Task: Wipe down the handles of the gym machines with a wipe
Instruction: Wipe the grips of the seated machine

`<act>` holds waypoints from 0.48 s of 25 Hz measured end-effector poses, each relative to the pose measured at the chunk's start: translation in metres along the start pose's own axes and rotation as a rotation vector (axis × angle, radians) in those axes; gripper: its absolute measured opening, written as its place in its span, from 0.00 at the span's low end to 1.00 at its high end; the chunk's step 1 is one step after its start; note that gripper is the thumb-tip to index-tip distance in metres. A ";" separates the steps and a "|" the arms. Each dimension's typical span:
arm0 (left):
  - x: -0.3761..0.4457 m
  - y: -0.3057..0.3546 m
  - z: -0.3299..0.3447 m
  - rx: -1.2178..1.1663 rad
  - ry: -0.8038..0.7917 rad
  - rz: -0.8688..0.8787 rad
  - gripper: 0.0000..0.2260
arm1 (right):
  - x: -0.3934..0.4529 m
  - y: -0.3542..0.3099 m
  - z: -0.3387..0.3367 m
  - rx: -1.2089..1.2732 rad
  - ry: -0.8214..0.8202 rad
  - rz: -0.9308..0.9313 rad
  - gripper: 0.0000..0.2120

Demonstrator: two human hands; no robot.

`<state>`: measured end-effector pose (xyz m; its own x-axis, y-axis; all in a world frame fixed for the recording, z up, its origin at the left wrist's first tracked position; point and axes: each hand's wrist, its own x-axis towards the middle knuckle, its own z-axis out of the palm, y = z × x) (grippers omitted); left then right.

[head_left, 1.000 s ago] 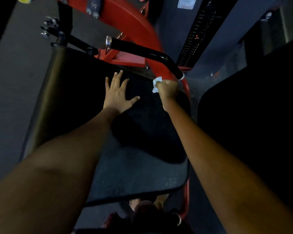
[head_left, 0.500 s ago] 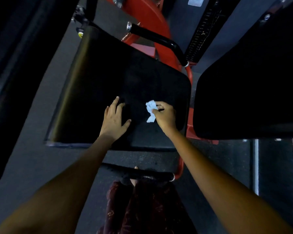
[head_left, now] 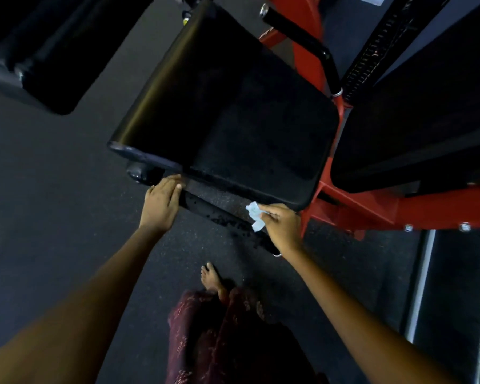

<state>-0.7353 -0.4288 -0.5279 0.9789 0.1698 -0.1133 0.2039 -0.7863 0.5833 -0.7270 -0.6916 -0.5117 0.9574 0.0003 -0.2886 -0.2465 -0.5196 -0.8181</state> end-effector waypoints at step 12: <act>0.006 -0.002 -0.021 -0.989 -0.061 -0.428 0.29 | 0.026 -0.097 0.124 -0.420 -0.186 -0.777 0.10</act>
<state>-0.7295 -0.4141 -0.5127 0.8327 0.2650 -0.4863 0.4578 0.1646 0.8737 -0.6970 -0.5355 -0.5012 0.7823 0.6009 0.1638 0.5698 -0.5843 -0.5778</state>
